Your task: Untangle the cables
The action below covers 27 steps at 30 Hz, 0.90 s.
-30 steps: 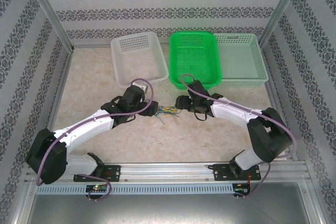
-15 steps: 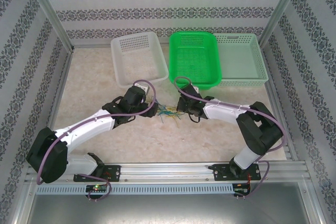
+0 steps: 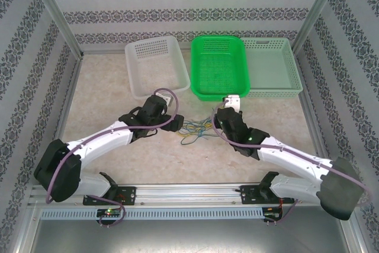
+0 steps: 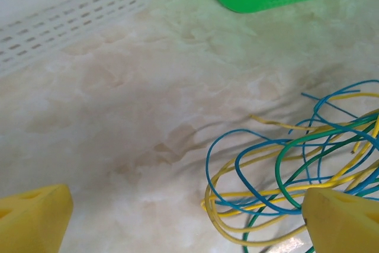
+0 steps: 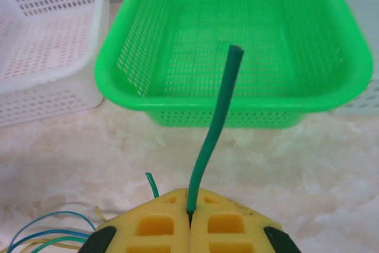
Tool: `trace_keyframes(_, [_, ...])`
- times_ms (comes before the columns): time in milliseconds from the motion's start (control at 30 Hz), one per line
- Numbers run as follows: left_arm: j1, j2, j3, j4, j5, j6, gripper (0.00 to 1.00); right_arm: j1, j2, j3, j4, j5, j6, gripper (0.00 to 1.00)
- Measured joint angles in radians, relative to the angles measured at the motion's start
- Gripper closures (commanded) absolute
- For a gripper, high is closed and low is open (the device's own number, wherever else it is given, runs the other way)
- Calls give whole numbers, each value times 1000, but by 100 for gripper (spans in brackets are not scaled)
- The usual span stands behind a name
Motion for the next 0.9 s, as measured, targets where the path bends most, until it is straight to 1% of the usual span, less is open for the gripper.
trace_keyframes(133, [-2, 19, 7, 25, 51, -18, 0, 41, -75, -21, 30, 67, -48, 100])
trace_keyframes(267, [-18, 56, 7, 72, 122, -42, 1, 50, -119, -24, 79, 99, -80, 100])
trace_keyframes(467, [-72, 93, 15, 145, 219, -48, 2, 50, -88, -24, 107, 97, -98, 100])
trace_keyframes(567, [-94, 122, 50, 156, 251, -37, 5, 51, -61, -22, 115, 81, -94, 100])
trace_keyframes(700, [-118, 193, 127, 169, 280, -22, 17, 50, -27, 8, 116, 64, -61, 100])
trace_keyframes(800, [-137, 271, 191, 164, 295, -18, 29, 48, -26, 32, 117, 53, -19, 100])
trace_keyframes(833, [-143, 300, 211, 161, 296, -18, 35, 45, -28, 39, 117, 45, 0, 100])
trace_keyframes(900, [-153, 348, 242, 152, 296, -25, 55, 34, -37, 42, 119, 30, 31, 100])
